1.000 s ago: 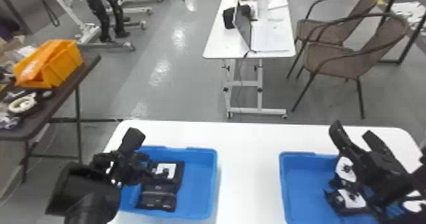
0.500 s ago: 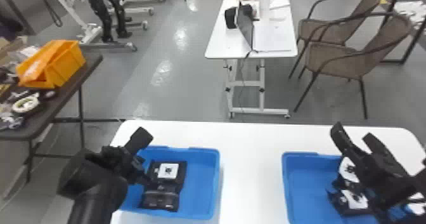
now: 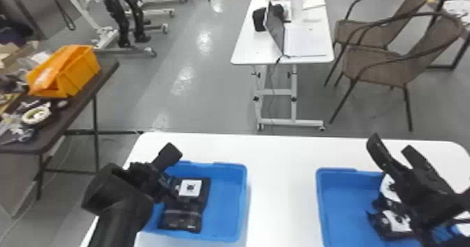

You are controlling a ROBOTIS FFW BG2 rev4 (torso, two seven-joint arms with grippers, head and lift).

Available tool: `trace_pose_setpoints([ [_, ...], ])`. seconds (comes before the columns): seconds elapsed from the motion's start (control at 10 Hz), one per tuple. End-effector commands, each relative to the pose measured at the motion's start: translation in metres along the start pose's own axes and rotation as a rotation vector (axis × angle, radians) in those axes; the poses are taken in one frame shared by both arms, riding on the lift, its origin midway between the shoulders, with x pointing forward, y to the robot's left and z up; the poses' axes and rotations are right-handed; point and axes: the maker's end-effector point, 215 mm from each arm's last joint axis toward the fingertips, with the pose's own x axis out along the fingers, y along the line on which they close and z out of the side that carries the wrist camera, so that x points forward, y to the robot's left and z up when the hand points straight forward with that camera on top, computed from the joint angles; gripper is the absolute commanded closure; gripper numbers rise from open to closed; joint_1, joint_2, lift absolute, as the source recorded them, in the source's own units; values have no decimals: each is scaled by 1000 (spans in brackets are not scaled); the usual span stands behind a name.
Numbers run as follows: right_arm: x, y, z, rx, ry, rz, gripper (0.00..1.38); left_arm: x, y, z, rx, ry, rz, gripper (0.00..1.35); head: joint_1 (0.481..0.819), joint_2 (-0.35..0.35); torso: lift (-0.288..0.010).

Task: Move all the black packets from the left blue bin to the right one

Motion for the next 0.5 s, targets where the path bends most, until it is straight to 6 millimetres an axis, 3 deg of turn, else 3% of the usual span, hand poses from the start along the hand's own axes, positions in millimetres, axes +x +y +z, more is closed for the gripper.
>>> trace_pose_setpoints([
  [0.0, 0, 1, -2, 9, 3, 6, 209, 7, 2, -4, 7, 22, 12, 160, 695, 189, 0],
  [0.3, -1, 2, -7, 26, 11, 21, 209, 18, 13, -22, 25, 87, 50, 176, 695, 207, 0],
  [0.4, 0, 3, -6, 26, 9, 26, 209, 21, 11, -24, 33, 94, 35, 279, 695, 215, 0],
])
